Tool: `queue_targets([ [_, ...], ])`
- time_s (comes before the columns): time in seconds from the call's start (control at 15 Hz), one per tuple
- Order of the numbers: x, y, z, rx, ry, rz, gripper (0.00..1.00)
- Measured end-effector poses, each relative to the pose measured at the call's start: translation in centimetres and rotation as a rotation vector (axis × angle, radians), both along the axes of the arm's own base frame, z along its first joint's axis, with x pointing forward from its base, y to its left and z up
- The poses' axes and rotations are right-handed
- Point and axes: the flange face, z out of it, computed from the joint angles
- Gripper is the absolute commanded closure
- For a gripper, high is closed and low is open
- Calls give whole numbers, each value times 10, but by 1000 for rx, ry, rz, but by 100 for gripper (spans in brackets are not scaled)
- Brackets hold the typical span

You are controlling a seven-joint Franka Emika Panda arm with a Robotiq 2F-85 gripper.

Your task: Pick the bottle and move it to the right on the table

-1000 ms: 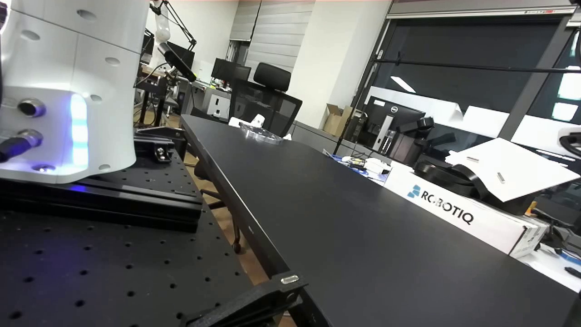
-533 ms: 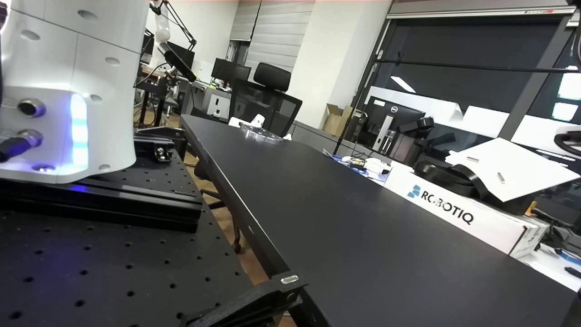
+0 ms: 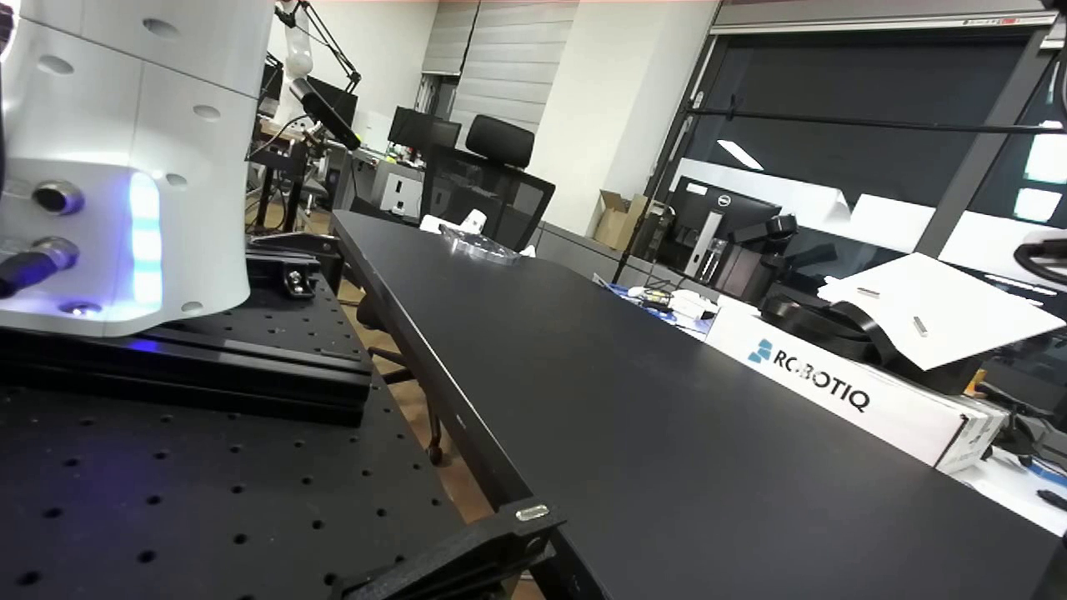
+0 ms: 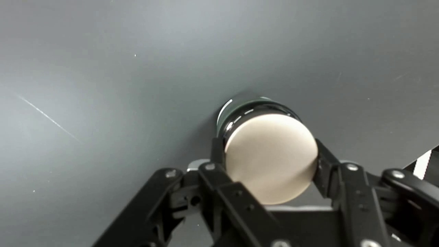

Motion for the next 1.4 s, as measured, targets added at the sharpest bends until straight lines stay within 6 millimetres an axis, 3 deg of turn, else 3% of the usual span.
queue_targets([
  [0.6, -1, 0, 0, 81, 9, -220, 64],
  [0.67, -1, 0, 0, 85, 9, -229, 14],
  [0.73, -1, 0, 0, 87, 9, -236, 13],
  [0.87, 0, 0, 0, 91, 9, -249, 2],
  [1.4, 2, -2, 7, 75, -8, -259, 0],
])
